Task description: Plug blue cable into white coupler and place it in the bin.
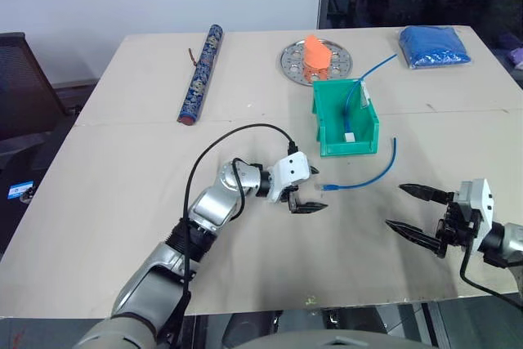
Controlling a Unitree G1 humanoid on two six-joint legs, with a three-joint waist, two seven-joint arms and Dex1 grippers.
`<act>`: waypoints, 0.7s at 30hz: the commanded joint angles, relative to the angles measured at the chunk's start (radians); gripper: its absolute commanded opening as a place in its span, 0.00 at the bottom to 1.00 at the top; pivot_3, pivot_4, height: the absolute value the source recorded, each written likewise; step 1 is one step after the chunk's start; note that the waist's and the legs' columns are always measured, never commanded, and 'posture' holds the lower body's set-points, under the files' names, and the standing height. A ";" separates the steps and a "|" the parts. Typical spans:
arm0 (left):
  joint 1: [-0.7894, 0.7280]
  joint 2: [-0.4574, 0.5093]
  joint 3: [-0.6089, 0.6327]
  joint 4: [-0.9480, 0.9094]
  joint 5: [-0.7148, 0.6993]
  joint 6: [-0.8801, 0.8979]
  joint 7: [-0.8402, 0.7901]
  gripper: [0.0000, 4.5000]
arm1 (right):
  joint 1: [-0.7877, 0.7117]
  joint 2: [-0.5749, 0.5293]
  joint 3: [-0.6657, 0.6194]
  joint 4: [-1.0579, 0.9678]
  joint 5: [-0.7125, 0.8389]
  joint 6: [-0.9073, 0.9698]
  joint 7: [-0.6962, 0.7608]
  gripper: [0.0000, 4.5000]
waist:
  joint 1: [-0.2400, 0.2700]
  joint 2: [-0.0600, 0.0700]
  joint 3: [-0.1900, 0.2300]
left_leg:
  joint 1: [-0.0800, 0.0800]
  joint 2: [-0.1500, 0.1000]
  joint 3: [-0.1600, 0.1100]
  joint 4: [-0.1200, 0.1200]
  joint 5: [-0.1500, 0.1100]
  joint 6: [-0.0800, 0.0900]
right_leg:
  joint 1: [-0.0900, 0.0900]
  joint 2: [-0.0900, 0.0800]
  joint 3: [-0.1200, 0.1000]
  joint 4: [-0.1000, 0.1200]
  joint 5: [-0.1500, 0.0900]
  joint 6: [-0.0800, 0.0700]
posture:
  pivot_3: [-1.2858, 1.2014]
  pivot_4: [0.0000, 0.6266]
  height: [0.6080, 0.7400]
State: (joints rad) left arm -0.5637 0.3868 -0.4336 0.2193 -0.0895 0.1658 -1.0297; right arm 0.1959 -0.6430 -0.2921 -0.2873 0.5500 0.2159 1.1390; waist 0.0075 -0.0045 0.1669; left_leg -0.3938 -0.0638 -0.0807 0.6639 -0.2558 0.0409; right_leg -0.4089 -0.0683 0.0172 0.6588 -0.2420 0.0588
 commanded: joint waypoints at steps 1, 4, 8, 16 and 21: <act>-0.017 -0.012 0.004 0.033 0.013 -0.048 -0.025 0.73 | 0.007 0.000 -0.037 -0.054 0.045 -0.034 0.003 1.00 | 0.002 0.000 0.000 | 0.000 0.000 0.000 0.001 0.000 0.000 | 0.000 0.000 0.000 0.000 0.000 0.000 | 0.52 0.24 1.00; -0.020 -0.022 0.005 0.057 0.016 -0.069 -0.036 0.46 | 0.013 0.000 -0.046 -0.055 0.070 -0.044 0.009 1.00 | 0.006 0.000 0.000 | -0.001 0.000 -0.001 0.003 0.000 0.000 | 0.001 0.000 -0.001 0.000 0.000 0.001 | 0.52 0.24 1.00; -0.015 -0.030 0.002 0.060 0.016 -0.093 -0.056 0.09 | 0.024 -0.006 -0.041 -0.042 0.070 -0.061 0.014 1.00 | 0.007 0.000 0.000 | -0.001 0.000 -0.001 0.003 0.000 0.000 | 0.001 -0.001 0.000 0.000 0.001 0.001 | 0.52 0.24 1.00; -0.005 -0.041 0.012 0.040 -0.001 -0.090 -0.080 0.01 | 0.045 0.001 -0.033 -0.055 0.079 -0.046 -0.019 1.00 | 0.006 0.000 0.000 | -0.002 0.000 -0.002 0.003 0.000 0.000 | 0.001 -0.001 0.000 0.000 0.001 0.001 | 0.52 0.24 1.00; -0.013 -0.094 0.100 -0.063 -0.180 0.135 -0.103 0.01 | 0.075 0.023 0.020 -0.156 0.178 0.167 -0.176 1.00 | 0.006 0.000 0.000 | -0.003 0.000 -0.004 0.004 0.000 0.000 | 0.000 -0.001 0.000 0.000 0.001 0.001 | 0.52 0.24 1.00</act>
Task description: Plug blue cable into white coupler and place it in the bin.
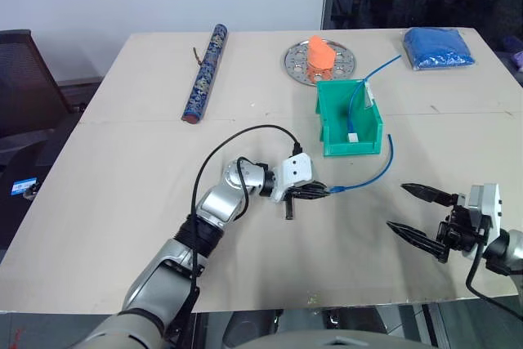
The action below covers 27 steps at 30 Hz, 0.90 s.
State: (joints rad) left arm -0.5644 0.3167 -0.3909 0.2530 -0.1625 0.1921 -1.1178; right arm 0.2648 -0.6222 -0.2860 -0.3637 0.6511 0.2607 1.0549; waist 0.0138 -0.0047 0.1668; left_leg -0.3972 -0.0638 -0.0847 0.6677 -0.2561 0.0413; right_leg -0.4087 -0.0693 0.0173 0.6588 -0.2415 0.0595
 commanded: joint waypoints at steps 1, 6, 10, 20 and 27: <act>-0.017 -0.040 0.090 -0.134 -0.178 0.197 -0.015 0.01 | -0.001 0.023 0.030 -0.108 0.147 0.193 -0.146 1.00 | 0.000 0.000 0.000 | 0.000 0.000 -0.001 0.000 0.000 0.000 | 0.000 0.000 0.000 0.000 0.000 0.000 | 0.52 0.24 1.00; -0.037 -0.091 0.211 -0.245 -0.406 0.481 0.027 0.01 | -0.096 0.140 0.032 -0.152 0.372 0.329 -0.348 1.00 | -0.004 0.000 0.000 | 0.000 0.001 -0.002 0.001 0.000 0.000 | 0.000 0.001 -0.001 0.001 0.000 0.000 | 0.52 0.24 1.00; -0.053 -0.111 0.300 -0.289 -0.568 0.648 0.061 0.01 | -0.208 0.231 0.037 -0.168 0.584 0.369 -0.470 1.00 | -0.003 0.000 0.000 | 0.000 0.001 -0.002 0.001 0.000 0.000 | 0.000 0.001 -0.001 0.001 0.000 0.000 | 0.52 0.24 1.00; -0.057 -0.111 0.346 -0.309 -0.662 0.733 0.113 0.00 | -0.292 0.227 0.054 -0.169 0.680 0.404 -0.514 0.60 | -0.002 0.000 0.000 | 0.000 0.000 -0.001 0.001 0.000 0.000 | 0.000 0.005 0.000 0.002 0.000 0.000 | 0.52 0.24 1.00; -0.055 -0.129 0.340 -0.314 -0.669 0.725 0.135 0.00 | -0.314 0.230 0.066 -0.176 0.689 0.403 -0.530 0.01 | -0.003 0.000 0.000 | 0.000 0.000 -0.001 0.001 0.000 0.000 | 0.000 0.005 0.000 0.002 0.000 0.000 | 0.52 0.24 1.00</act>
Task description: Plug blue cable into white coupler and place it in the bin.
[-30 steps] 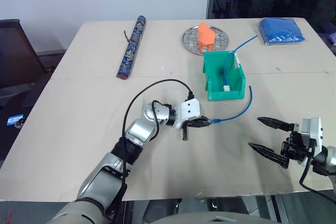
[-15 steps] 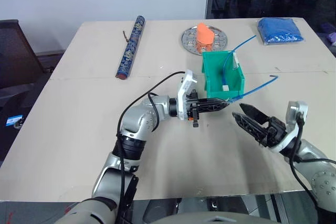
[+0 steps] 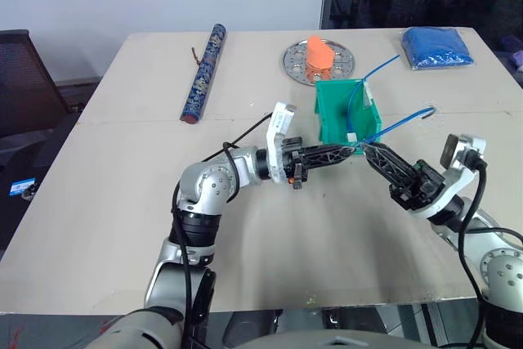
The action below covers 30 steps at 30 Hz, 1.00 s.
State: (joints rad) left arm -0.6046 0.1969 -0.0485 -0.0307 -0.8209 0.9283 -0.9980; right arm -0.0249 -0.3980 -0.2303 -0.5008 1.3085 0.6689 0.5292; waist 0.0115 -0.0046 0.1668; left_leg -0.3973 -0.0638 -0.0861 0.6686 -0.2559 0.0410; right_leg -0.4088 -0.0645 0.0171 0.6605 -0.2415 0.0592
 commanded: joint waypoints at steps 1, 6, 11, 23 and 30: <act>-0.013 -0.009 -0.004 -0.032 -0.011 -0.013 0.015 0.00 | -0.028 0.007 0.012 -0.038 0.033 -0.005 -0.007 0.01 | -0.001 0.000 0.000 | 0.000 0.000 0.000 0.000 0.000 0.000 | 0.000 0.000 0.000 0.000 0.000 0.000 | 0.52 0.24 1.00; -0.005 -0.009 -0.011 -0.030 -0.006 -0.025 0.019 0.00 | -0.036 0.018 0.022 -0.040 0.044 -0.003 -0.028 0.01 | 0.000 0.000 0.000 | 0.000 0.000 0.000 0.000 0.000 0.000 | 0.000 0.000 0.000 0.000 0.000 0.000 | 0.52 0.24 1.00; 0.014 0.008 -0.030 -0.050 0.014 -0.057 0.004 0.27 | -0.045 0.028 0.031 -0.036 0.052 -0.003 -0.044 0.00 | -0.001 0.000 0.000 | 0.000 0.000 0.000 0.000 0.000 0.000 | 0.000 0.000 0.001 0.000 0.000 0.000 | 0.52 0.24 1.00; 0.274 0.273 0.146 -0.570 0.027 -0.089 0.228 0.98 | -0.038 -0.017 -0.050 0.060 -0.043 -0.080 0.082 0.00 | -0.012 0.000 0.000 | 0.000 0.002 0.001 -0.004 0.000 0.000 | -0.002 -0.003 0.002 -0.001 0.000 0.000 | 0.52 0.24 1.00; 0.610 0.232 0.239 -0.825 0.314 -0.307 0.539 0.98 | -0.027 -0.060 -0.020 0.133 -0.212 -0.141 0.216 0.00 | -0.003 0.000 0.000 | 0.001 0.001 0.004 -0.004 0.000 0.000 | -0.002 -0.004 0.005 -0.003 0.000 0.000 | 0.52 0.24 1.00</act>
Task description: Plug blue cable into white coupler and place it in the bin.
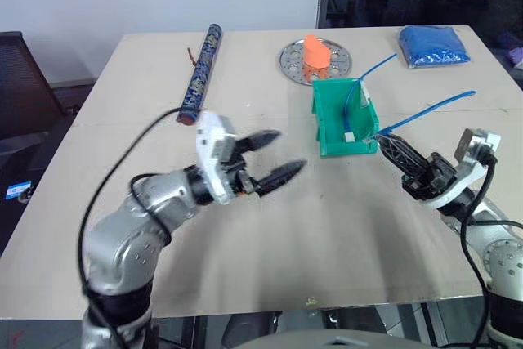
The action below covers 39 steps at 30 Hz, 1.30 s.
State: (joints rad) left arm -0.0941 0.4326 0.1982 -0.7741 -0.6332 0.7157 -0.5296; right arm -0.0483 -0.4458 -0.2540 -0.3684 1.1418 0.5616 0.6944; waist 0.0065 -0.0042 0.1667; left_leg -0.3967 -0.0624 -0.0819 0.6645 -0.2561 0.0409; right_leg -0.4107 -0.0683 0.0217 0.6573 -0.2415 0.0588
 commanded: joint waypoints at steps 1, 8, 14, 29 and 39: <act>0.143 -0.005 -0.018 -0.093 0.172 -0.127 0.093 0.98 | -0.005 -0.014 0.010 0.007 -0.064 -0.039 0.064 0.00 | 0.005 0.000 0.000 | 0.000 0.000 0.001 -0.001 0.000 0.000 | 0.000 0.000 0.001 0.000 0.000 0.000 | 0.52 0.24 1.00; 0.380 -0.148 -0.101 0.097 0.446 -0.348 0.292 0.98 | -0.019 0.003 0.042 0.023 -0.122 -0.046 0.102 0.00 | 0.013 -0.001 0.000 | -0.001 0.000 0.001 0.000 0.000 0.000 | 0.000 -0.001 0.000 -0.001 0.000 -0.001 | 0.52 0.24 1.00; 0.385 -0.210 -0.155 0.182 0.494 -0.352 0.333 0.98 | -0.021 -0.005 0.013 0.013 -0.121 -0.039 0.091 0.00 | 0.011 -0.002 0.000 | -0.002 0.000 0.001 0.002 0.000 0.000 | 0.000 -0.002 -0.001 -0.002 0.000 0.000 | 0.52 0.24 1.00; 0.226 -0.310 -0.279 0.466 0.685 -0.472 0.479 0.98 | -0.037 -0.003 -0.002 -0.036 -0.100 -0.019 0.029 0.00 | 0.010 -0.001 -0.001 | -0.002 0.000 0.000 0.001 0.000 0.000 | 0.000 -0.001 -0.002 -0.001 0.000 0.000 | 0.52 0.24 1.00; 0.205 -0.341 -0.270 0.504 0.716 -0.518 0.521 0.27 | -0.046 -0.027 -0.007 -0.024 -0.094 -0.008 0.031 0.00 | 0.016 0.000 -0.001 | -0.001 0.000 -0.001 0.003 0.000 0.000 | 0.002 -0.002 -0.004 0.000 0.000 0.000 | 0.52 0.24 1.00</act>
State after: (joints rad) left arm 0.1180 0.0930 -0.0777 -0.2902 0.0650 0.1935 -0.0213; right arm -0.0762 -0.4651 -0.2354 -0.3577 1.0298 0.5612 0.7204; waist 0.0221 -0.0037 0.1654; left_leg -0.3976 -0.0627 -0.0826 0.6677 -0.2562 0.0411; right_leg -0.4086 -0.0699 0.0179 0.6575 -0.2411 0.0588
